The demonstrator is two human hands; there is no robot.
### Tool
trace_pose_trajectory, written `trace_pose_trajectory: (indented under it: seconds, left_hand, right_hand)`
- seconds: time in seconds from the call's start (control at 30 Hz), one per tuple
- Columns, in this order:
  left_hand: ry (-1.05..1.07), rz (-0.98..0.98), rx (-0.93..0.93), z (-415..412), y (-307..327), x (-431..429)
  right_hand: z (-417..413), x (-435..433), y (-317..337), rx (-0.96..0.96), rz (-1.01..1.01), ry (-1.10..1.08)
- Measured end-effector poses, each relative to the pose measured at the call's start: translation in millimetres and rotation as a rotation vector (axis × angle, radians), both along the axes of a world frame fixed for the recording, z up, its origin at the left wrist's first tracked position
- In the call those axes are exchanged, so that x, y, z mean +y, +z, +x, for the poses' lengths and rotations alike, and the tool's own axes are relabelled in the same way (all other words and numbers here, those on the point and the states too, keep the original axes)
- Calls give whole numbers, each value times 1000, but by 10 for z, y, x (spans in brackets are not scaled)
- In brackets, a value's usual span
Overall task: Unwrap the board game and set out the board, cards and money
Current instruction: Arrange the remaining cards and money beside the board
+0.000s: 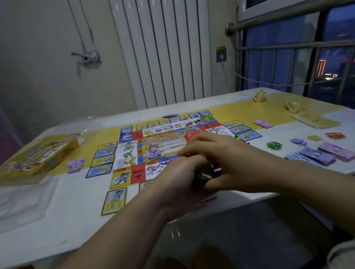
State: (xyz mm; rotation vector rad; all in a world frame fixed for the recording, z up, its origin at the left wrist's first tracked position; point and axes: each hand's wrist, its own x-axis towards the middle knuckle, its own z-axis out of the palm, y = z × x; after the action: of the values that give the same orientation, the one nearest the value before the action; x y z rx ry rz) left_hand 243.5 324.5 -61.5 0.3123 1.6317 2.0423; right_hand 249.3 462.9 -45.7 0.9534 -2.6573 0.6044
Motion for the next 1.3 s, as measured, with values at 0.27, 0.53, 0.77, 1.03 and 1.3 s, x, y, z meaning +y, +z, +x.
trace_pose_trajectory:
  seconds: [0.27, 0.53, 0.77, 1.03, 1.3]
  left_hand:
    - [-15, -49, 119, -52, 33, -50]
    - [-104, 134, -24, -99, 71, -129]
    - [41, -67, 205, -159, 1, -201]
    - [130, -252, 316, -111, -132, -330]
    - [298, -181, 136, -110, -245, -420]
  right_hand:
    - [-38, -18, -35, 19, -4, 24]
    - [-116, 4, 15, 45, 18, 43]
    - [-191, 32, 166, -163, -302, -223]
    - [-225, -29, -33, -481, -456, -276]
    - [-141, -18, -277, -448, -483, -331]
